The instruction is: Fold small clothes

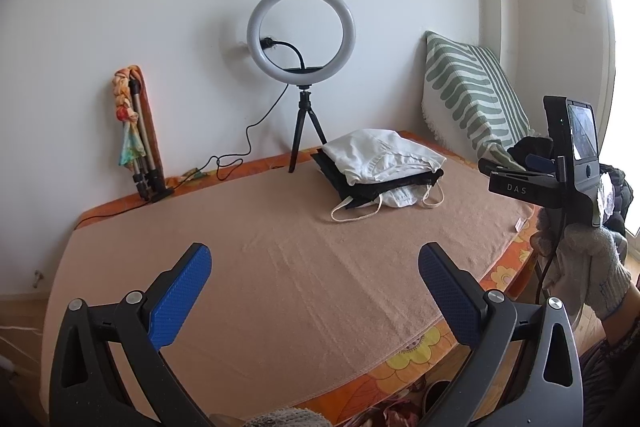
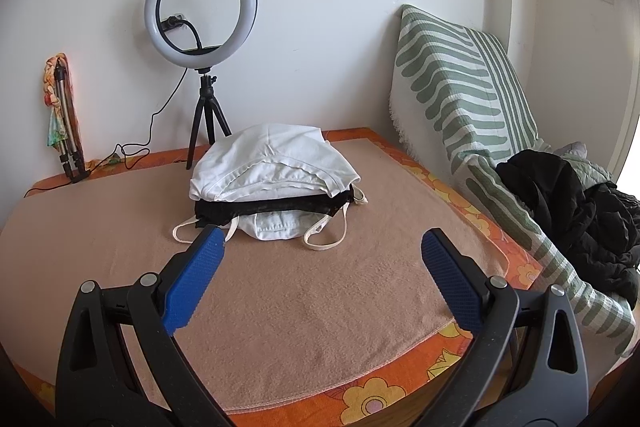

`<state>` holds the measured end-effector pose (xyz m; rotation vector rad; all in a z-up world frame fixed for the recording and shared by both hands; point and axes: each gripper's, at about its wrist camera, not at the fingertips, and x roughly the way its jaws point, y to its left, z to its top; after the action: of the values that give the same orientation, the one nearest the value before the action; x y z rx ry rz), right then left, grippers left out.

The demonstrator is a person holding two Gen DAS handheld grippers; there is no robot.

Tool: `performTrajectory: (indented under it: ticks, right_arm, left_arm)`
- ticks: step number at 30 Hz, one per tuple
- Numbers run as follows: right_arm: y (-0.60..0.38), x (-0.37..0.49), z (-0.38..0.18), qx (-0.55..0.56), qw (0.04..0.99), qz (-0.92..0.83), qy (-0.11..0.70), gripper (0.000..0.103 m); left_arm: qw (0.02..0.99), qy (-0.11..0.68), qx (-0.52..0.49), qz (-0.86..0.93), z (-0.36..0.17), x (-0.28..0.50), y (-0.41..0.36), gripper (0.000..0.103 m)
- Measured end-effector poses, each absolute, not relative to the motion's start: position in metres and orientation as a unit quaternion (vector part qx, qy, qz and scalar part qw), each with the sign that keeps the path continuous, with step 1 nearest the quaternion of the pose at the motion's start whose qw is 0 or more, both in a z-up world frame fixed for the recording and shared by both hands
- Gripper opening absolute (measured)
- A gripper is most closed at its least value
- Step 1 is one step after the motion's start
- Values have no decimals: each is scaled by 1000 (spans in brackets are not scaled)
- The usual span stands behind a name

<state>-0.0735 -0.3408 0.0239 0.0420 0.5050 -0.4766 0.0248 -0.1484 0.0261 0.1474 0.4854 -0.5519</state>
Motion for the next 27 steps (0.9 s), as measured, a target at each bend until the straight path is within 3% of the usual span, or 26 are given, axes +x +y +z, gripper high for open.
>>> performTrajectory:
  ticks: [27]
  right_arm:
    - [-341,-76,23,28,937,-244,246,100]
  left_arm:
    - [930,239,73,-269,24,28,-148,103]
